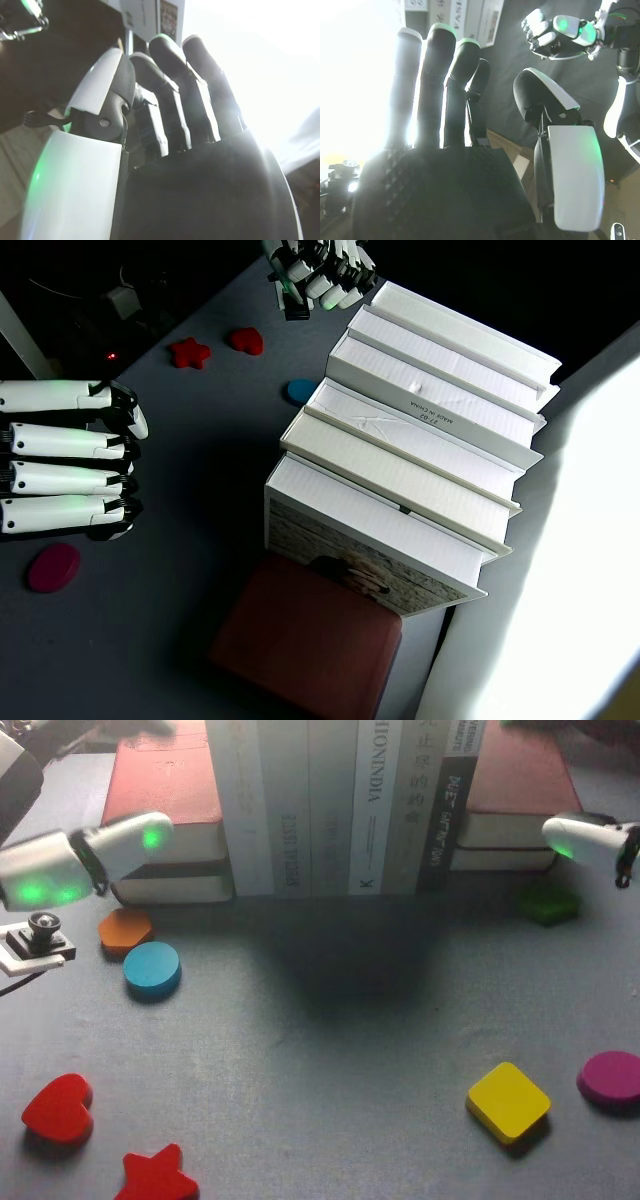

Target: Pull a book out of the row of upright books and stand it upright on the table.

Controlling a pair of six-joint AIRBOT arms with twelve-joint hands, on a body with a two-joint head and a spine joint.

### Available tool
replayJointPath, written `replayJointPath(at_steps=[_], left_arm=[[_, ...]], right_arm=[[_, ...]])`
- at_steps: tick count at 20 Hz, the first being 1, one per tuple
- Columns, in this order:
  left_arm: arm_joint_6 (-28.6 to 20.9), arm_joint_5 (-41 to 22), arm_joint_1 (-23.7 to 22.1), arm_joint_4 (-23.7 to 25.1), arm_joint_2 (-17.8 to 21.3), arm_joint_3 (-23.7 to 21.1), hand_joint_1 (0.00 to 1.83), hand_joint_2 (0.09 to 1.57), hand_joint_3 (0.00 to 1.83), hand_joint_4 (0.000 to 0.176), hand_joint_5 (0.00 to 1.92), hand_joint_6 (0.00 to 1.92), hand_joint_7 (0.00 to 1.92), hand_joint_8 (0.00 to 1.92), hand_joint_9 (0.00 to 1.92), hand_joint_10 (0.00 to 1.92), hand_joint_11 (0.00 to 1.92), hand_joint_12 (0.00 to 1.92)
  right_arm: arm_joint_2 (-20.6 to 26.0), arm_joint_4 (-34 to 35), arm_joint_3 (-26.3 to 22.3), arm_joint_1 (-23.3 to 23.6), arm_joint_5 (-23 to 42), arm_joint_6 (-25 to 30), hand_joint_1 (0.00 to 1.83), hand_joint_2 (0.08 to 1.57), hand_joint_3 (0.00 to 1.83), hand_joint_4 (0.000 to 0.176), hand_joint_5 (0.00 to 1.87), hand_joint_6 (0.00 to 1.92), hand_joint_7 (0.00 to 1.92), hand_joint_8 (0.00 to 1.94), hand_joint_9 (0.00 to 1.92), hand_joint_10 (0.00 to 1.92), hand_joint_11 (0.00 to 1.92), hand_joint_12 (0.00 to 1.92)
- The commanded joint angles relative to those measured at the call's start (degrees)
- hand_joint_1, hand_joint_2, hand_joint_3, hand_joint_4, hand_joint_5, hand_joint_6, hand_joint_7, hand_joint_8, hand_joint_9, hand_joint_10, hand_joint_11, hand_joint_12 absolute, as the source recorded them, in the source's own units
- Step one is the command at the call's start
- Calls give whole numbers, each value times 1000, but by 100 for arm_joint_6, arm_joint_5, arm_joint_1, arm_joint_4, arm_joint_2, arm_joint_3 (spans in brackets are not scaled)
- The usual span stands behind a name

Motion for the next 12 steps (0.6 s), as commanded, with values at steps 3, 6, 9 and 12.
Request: replayJointPath(at_steps=[3,6,9,12], left_arm=[[-37,-664,-18,-150,8,-12,582,1220,0,0,205,3,103,0,114,24,0,865],[-37,-684,3,-150,9,-18,591,1213,0,0,218,1,113,0,120,8,0,715],[-37,-702,23,-157,16,-23,586,1220,1,0,218,1,114,0,109,1,0,639],[-37,-648,44,-166,28,-20,545,1225,0,0,205,1,96,0,89,5,0,622]], right_arm=[[-5,174,-11,9,697,20,508,1363,20,0,0,0,0,0,0,0,1,0],[-5,180,-7,5,697,19,528,1390,19,0,0,0,0,0,0,0,0,0],[-3,188,23,11,706,13,488,1407,14,0,0,0,0,0,0,0,0,0],[-48,185,104,117,701,-4,480,1411,8,0,0,0,0,0,0,0,0,0]])
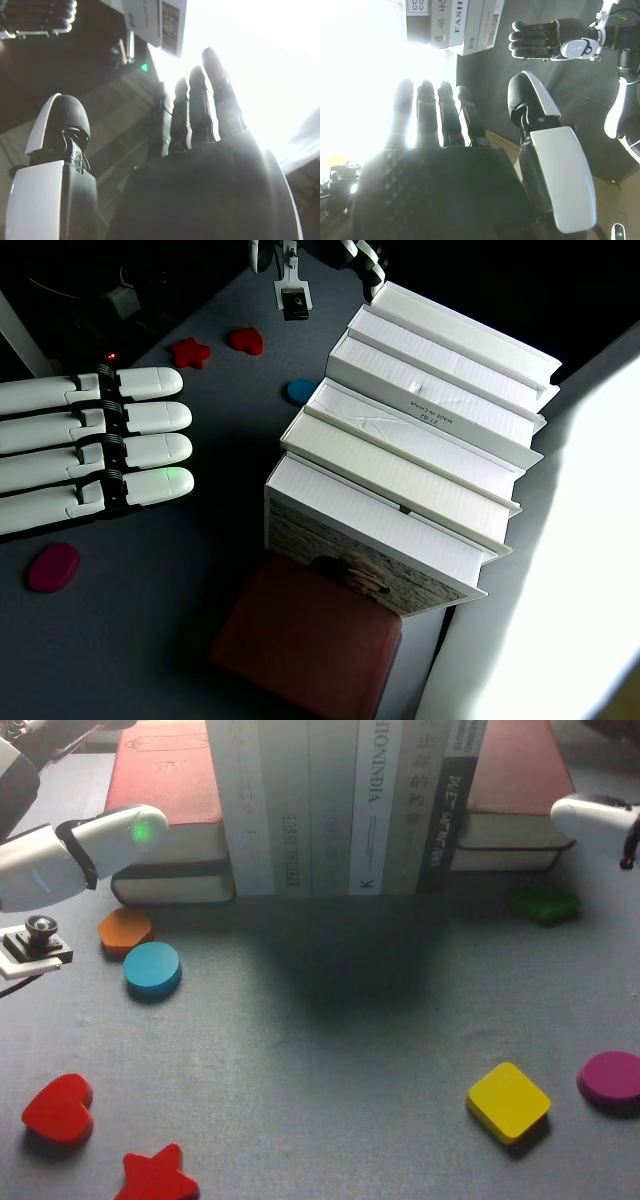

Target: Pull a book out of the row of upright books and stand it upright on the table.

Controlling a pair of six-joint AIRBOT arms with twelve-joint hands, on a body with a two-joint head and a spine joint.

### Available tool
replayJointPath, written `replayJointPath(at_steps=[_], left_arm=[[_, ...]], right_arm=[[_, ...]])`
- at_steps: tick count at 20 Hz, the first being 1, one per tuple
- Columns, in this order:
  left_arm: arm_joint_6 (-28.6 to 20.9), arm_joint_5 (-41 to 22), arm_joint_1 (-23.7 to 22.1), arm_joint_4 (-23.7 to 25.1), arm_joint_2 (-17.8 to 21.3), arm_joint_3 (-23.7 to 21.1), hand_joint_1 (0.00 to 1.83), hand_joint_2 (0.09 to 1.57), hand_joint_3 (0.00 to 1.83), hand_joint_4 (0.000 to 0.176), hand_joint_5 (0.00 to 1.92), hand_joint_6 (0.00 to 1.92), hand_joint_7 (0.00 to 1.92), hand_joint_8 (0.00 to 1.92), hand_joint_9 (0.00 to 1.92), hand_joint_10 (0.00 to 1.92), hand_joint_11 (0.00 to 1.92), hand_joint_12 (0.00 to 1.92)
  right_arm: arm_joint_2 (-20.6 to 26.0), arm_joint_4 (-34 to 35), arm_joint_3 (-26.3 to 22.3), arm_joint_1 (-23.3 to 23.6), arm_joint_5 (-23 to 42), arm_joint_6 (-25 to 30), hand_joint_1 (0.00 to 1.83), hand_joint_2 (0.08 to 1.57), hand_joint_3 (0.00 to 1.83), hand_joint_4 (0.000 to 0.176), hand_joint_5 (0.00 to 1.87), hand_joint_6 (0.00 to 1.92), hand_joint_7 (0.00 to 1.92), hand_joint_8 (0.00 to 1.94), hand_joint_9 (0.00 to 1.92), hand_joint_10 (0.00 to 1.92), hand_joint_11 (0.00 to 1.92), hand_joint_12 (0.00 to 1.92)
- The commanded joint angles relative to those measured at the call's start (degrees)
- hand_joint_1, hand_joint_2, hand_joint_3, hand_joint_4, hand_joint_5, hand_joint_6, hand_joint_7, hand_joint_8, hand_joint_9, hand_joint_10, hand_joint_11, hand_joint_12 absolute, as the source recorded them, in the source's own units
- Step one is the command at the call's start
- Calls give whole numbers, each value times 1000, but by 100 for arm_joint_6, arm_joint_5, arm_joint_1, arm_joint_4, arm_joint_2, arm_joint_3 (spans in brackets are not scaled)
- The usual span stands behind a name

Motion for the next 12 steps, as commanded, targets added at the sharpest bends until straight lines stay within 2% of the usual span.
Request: replayJointPath(at_steps=[1,2,5,6,7,8,11,12], left_arm=[[-39,-635,-20,-135,29,-19,547,1219,0,0,220,3,114,2,98,6,0,638],[-38,-618,-4,-137,28,-19,545,1218,0,0,225,2,125,2,108,7,0,683],[-38,-591,33,-142,30,-20,569,1216,0,0,243,1,141,1,113,4,0,561],[-38,-574,34,-142,29,-19,571,1217,1,0,248,3,146,2,121,6,0,553],[-38,-571,37,-142,29,-19,576,1212,0,0,264,4,159,2,136,10,0,636],[-38,-574,47,-143,29,-18,582,1209,0,0,273,3,165,1,142,9,0,690],[-38,-574,52,-147,24,-12,572,1208,0,0,277,4,165,1,146,10,0,702],[-38,-575,56,-151,24,-11,560,1207,0,0,270,0,145,1,128,4,0,601]], right_arm=[[-42,148,49,105,704,5,464,1420,10,0,0,0,0,0,0,0,0,0],[-83,148,101,195,666,0,397,1411,5,0,0,0,0,0,0,0,0,0],[-235,125,235,540,374,-127,200,1394,0,1,0,0,0,0,0,0,0,0],[-299,78,293,731,217,-174,168,1387,0,13,0,0,0,0,0,0,0,0],[-337,23,331,841,115,-180,150,1384,0,22,0,0,0,0,0,0,0,0],[-404,-75,392,1027,-43,-183,189,1386,0,11,5,2,0,0,0,0,0,0],[-563,-271,521,1389,-389,-209,187,1390,0,15,7,3,0,0,0,0,0,0],[-627,-312,561,1500,-487,-227,223,1398,2,0,29,11,0,0,0,0,0,0]])
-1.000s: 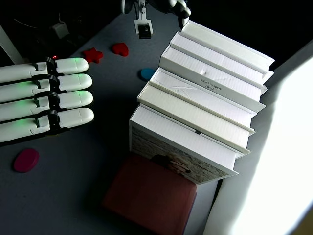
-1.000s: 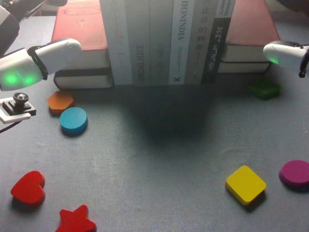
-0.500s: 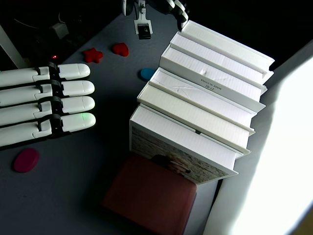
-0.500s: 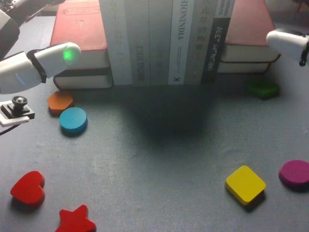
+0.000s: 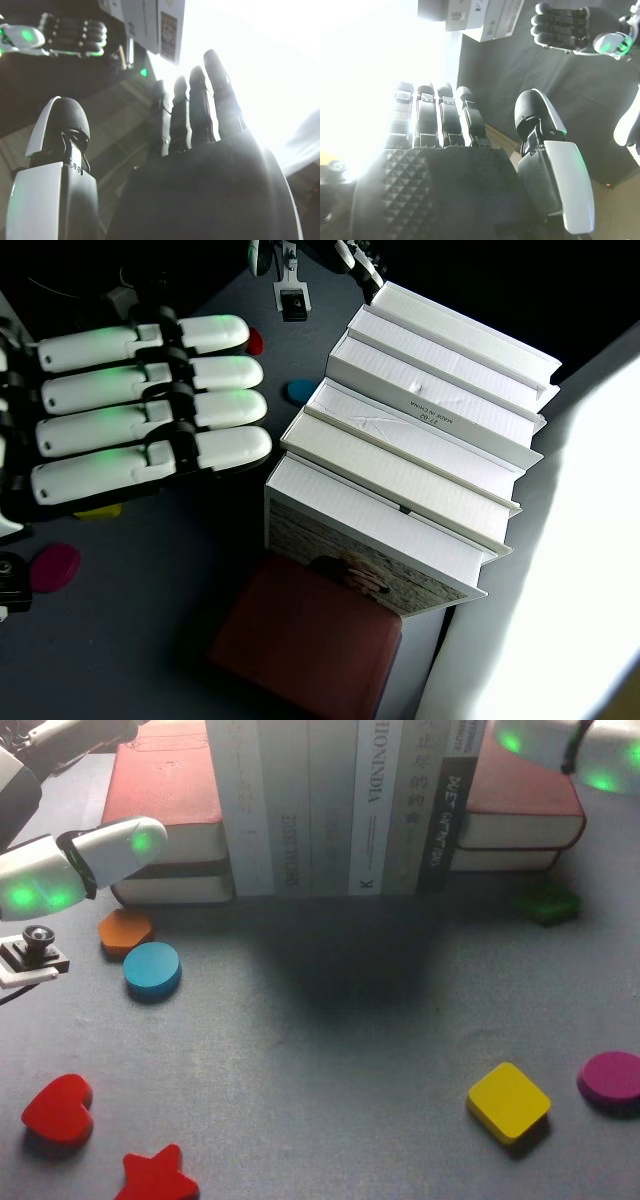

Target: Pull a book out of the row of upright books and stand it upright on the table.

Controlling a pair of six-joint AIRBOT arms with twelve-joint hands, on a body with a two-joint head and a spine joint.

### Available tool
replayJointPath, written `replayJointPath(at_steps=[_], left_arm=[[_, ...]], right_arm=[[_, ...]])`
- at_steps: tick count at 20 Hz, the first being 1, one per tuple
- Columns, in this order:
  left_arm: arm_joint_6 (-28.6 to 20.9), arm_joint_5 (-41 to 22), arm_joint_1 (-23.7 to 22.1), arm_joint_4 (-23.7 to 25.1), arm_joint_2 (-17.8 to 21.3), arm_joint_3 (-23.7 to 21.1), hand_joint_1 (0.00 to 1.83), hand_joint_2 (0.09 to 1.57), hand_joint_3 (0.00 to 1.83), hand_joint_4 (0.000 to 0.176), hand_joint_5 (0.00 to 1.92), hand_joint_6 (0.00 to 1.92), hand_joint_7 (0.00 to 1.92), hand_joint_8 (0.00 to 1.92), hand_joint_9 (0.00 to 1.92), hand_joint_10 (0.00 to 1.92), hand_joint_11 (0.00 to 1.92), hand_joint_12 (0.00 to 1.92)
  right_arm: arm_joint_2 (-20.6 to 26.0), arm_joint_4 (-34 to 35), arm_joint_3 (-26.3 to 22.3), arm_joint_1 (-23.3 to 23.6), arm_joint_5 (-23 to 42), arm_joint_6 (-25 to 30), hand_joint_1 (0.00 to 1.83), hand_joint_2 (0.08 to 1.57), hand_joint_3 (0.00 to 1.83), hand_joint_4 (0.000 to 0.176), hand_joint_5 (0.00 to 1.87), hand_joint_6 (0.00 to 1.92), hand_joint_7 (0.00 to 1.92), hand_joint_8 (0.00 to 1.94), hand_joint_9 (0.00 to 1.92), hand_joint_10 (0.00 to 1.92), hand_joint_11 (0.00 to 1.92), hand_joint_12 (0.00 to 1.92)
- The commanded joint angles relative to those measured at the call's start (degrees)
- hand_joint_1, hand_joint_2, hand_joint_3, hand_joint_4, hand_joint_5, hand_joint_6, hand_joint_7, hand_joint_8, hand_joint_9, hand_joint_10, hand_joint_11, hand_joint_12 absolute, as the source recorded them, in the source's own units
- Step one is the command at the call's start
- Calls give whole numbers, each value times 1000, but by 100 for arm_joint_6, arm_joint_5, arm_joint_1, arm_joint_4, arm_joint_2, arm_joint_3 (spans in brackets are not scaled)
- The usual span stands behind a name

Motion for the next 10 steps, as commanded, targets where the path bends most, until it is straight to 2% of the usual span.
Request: replayJointPath(at_steps=[1,7,9,10], left_arm=[[-38,-664,-26,-147,23,-9,568,1204,0,0,274,2,145,2,128,4,0,573],[-38,-672,-17,-154,14,5,507,1221,1,3,258,1,116,0,109,1,0,495],[-38,-672,-16,-160,7,9,538,1218,0,6,267,3,116,1,111,2,0,491],[-39,-671,-15,-161,1,13,537,1218,0,7,264,1,109,2,99,7,0,430]], right_arm=[[-59,73,47,170,476,-25,229,1400,2,0,39,15,0,0,0,0,0,0],[-434,-85,249,839,-341,-469,123,1389,0,20,106,31,0,0,0,0,0,0],[-565,-94,326,1006,-610,-634,83,1388,0,9,133,40,0,0,0,0,0,0],[-631,-121,371,1058,-709,-661,76,1384,0,4,156,50,0,0,0,0,0,0]])
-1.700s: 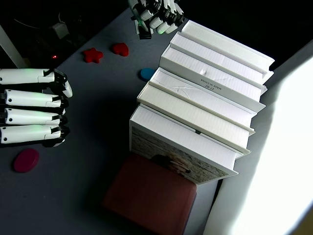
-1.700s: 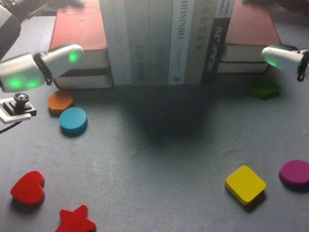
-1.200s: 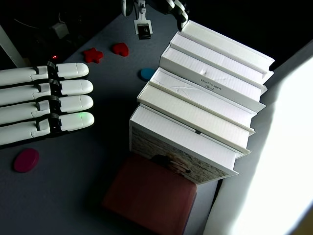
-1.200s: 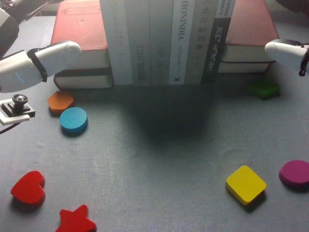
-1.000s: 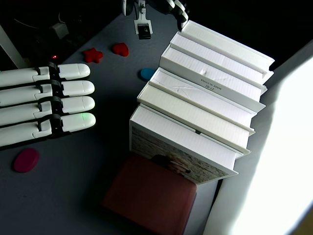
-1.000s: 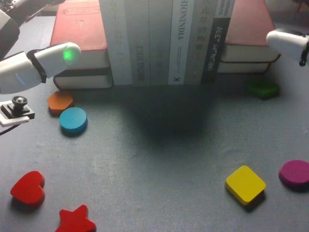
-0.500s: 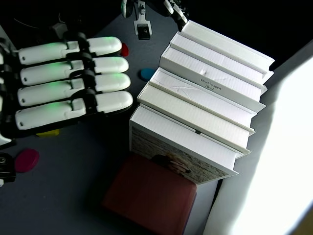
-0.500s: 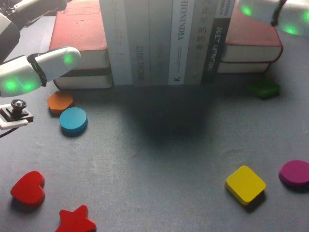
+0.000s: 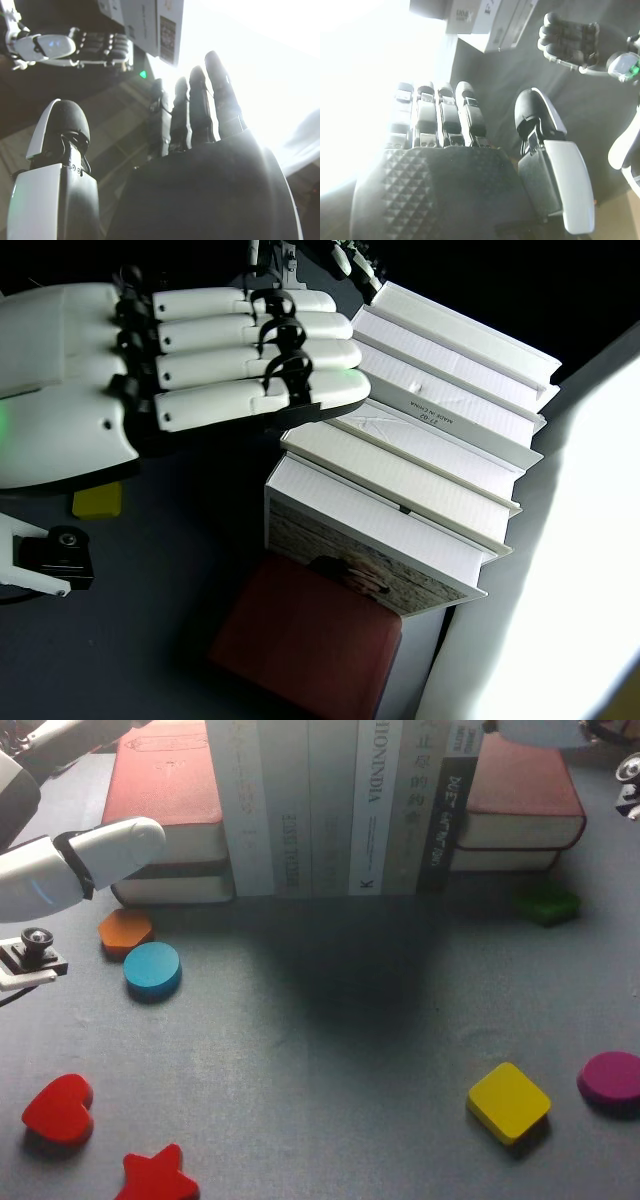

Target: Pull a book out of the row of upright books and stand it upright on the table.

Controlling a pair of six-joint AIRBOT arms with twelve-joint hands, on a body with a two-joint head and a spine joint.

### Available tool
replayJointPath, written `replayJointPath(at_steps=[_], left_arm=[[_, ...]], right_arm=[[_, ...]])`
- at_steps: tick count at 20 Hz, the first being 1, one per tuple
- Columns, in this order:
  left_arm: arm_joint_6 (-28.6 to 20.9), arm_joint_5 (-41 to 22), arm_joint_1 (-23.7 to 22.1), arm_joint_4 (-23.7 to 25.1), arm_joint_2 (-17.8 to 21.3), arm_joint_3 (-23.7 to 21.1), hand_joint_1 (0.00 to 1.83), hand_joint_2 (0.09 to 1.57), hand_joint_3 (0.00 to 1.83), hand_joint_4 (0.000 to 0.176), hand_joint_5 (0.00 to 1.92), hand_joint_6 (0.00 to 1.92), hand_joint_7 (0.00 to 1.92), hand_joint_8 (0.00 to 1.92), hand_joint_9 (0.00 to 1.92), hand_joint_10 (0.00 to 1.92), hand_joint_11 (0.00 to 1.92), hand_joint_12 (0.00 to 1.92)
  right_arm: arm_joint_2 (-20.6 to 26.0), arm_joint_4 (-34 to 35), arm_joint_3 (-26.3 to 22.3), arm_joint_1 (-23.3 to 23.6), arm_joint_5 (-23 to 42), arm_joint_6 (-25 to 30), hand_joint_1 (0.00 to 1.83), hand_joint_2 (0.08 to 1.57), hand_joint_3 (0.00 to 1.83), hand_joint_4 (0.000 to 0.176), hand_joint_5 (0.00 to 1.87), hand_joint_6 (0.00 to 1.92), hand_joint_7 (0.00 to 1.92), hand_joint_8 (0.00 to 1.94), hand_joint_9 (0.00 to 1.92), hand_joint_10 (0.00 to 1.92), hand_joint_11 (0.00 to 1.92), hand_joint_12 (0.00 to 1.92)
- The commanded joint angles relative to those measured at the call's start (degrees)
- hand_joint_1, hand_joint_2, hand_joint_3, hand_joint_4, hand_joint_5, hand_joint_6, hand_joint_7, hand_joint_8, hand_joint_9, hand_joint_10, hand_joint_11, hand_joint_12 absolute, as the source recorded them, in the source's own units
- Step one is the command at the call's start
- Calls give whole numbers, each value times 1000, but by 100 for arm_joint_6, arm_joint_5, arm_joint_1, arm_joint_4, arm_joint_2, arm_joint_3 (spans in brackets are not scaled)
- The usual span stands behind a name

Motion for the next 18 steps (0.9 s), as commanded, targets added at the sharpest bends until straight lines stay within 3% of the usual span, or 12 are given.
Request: replayJointPath(at_steps=[1,4,6,7,12,16,18], left_arm=[[-39,-669,-45,-141,-6,14,542,1219,0,6,270,1,114,1,103,7,0,442],[-40,-668,-45,-142,-23,26,530,1223,1,3,278,1,125,1,112,6,0,551],[-40,-674,-44,-142,-22,25,501,1232,2,15,260,1,114,1,102,1,0,491],[-42,-688,-40,-145,-21,24,500,1238,0,15,255,2,106,2,88,0,0,421],[-50,-741,7,-195,-22,13,486,1239,0,15,248,0,93,0,63,0,0,378],[-50,-804,55,-246,-15,-7,447,1248,3,20,242,0,85,1,66,3,0,311],[-49,-822,70,-262,-13,-16,474,1255,1,13,248,1,91,1,68,2,0,183]], right_arm=[[-77,73,62,139,446,-22,104,1381,0,0,245,85,0,0,0,0,0,0],[-247,15,176,194,199,-55,13,1381,0,0,488,193,0,0,0,0,0,0],[-302,-3,208,206,104,-96,21,1381,0,0,627,263,48,18,0,0,0,0],[-304,-3,202,206,102,-98,0,1376,0,0,652,494,113,2,0,0,0,0],[-231,-15,-38,169,347,-98,36,1413,4,0,740,542,218,17,0,0,0,0],[176,-48,-484,-273,960,-76,198,1436,3,0,754,505,221,4,0,0,0,0],[343,-115,-645,-575,1416,179,179,1411,0,0,774,435,214,1,0,0,0,0]])
